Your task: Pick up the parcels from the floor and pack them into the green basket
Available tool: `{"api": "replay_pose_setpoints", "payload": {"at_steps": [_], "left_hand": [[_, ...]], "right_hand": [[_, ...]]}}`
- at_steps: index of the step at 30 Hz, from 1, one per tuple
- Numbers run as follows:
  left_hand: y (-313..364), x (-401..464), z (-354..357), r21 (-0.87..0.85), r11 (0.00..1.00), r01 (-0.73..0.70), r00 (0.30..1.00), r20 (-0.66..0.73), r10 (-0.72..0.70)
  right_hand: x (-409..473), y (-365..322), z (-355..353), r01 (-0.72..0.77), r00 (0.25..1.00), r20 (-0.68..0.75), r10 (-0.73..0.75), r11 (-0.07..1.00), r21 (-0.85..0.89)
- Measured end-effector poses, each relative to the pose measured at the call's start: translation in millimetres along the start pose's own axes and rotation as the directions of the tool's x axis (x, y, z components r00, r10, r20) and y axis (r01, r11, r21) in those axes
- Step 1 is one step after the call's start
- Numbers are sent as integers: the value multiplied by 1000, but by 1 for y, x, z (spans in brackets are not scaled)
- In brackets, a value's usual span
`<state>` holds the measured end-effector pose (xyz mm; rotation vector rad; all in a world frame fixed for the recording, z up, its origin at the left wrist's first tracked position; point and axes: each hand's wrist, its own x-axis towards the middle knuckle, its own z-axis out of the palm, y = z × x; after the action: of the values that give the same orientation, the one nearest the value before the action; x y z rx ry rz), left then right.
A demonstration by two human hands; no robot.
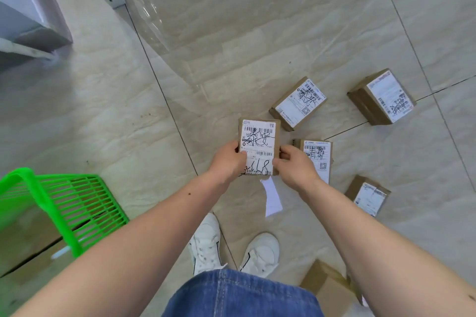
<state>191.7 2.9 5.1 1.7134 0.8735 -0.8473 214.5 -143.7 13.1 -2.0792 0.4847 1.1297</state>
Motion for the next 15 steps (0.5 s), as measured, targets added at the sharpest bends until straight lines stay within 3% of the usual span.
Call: {"api": "replay_pose_setpoints", "payload": {"at_steps": [6, 15], "left_hand": [[43, -106, -43, -107, 991, -77, 989, -138, 62], [85, -238, -107, -255, 941, -220, 962, -218, 166]], "right_hand": [[-99, -59, -32, 79, 991, -108, -72, 995, 60], [-227, -125, -49, 108, 990, -118, -77, 953, 282]]}}
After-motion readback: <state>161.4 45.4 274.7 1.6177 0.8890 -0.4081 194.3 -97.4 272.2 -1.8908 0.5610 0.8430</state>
